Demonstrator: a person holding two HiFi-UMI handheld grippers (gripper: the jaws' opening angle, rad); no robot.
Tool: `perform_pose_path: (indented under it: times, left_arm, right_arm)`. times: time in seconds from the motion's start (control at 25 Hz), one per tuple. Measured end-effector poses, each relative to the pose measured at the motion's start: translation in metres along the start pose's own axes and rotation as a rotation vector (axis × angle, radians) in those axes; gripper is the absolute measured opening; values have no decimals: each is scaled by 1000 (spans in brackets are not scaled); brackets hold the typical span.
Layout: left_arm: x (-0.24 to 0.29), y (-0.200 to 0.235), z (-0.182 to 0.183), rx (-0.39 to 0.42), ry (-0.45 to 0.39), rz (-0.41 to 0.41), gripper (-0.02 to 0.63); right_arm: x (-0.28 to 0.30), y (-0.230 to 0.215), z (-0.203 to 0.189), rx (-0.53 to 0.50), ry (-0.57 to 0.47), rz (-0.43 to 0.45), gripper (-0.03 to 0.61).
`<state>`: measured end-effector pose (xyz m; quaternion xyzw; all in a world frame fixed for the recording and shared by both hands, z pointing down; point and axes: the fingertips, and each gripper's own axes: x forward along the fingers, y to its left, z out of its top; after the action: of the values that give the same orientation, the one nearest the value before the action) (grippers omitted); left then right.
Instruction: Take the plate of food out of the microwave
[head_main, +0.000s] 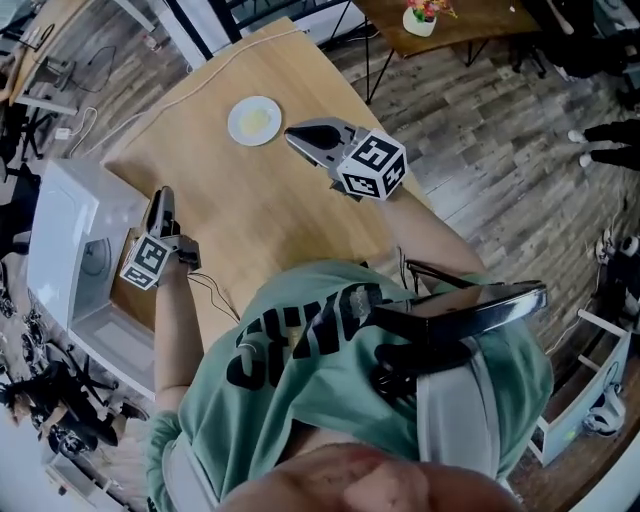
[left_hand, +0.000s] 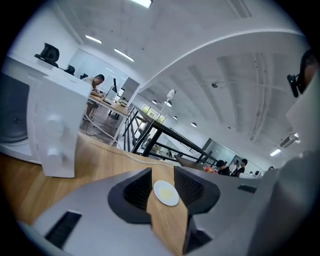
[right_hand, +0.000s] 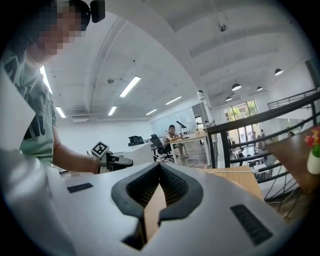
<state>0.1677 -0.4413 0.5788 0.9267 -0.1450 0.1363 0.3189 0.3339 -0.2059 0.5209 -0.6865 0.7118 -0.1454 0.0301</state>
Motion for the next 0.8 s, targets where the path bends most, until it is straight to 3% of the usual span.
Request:
perform_pose_path:
  times: [0.24,0.52,0.64,0.8]
  left_arm:
    - [-95,5,23,-7,-103,-35,139]
    - [-192,16,47,79,-207,-63,7]
    - [-223,20,38,93,-199,-114,6]
    - [-251,20,-3,73,-132,-189,6]
  right_arm:
    - [34,62,27,-55,-2,92,8]
    - [68,132,55,-112,8,145,8]
    - [75,166,58,-112,10,143,8]
    - [68,199,48,-83,25,105,6]
